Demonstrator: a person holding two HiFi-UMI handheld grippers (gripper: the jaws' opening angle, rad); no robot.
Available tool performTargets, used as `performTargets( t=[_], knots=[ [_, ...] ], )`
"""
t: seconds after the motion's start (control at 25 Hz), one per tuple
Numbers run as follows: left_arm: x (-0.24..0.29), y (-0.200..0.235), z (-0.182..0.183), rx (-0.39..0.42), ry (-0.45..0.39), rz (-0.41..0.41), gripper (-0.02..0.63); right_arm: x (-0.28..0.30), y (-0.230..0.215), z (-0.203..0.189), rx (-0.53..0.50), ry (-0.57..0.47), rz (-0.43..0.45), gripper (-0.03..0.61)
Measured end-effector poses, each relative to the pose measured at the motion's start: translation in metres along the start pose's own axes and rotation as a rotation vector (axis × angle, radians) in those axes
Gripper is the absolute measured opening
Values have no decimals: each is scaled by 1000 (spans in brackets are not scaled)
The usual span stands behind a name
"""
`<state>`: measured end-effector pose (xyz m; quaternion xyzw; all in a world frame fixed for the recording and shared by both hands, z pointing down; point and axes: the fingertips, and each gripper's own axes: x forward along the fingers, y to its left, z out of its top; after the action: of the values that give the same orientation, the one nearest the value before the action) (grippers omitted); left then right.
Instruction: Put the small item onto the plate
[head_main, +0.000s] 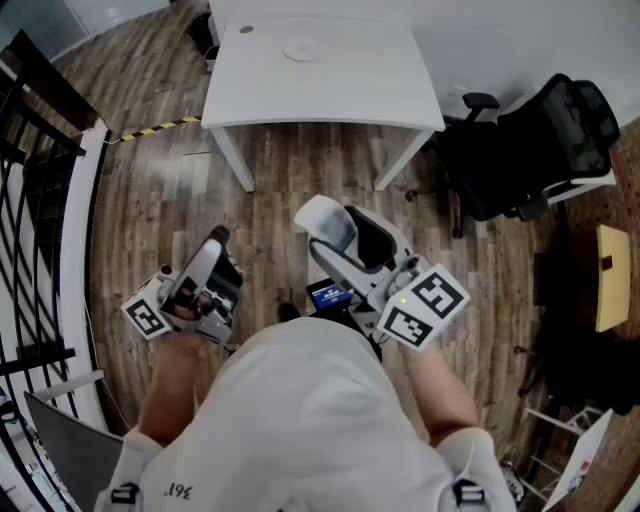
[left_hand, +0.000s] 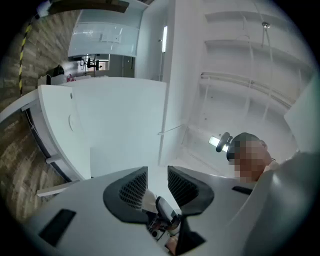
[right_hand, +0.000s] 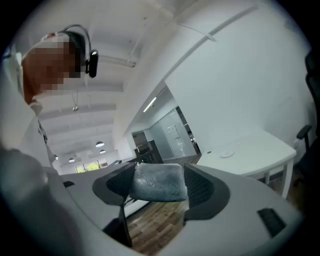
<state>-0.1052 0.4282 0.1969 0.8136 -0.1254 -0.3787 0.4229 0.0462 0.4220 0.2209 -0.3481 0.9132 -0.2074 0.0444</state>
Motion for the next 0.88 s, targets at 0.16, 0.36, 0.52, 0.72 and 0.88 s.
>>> performTargets(
  t=[0.16,0.36,0.52,0.72,0.88],
  knots=[
    [2,8,-12,14,-4,-1,109,-2,-23,0,188,-54,47,302],
    [5,12,-25,19,33,-5,109,-7,-36,2,333,-112,68,302],
    [9,17,-34,15,52,-11,109,-16,-49,8,401,-165,68,302],
    [15,21,-48,2,73,-7,109,-29,-58,12,418,-193,53,302],
    [19,23,-54,-4,85,-6,109,-33,-62,14,435,-208,52,302]
  ],
)
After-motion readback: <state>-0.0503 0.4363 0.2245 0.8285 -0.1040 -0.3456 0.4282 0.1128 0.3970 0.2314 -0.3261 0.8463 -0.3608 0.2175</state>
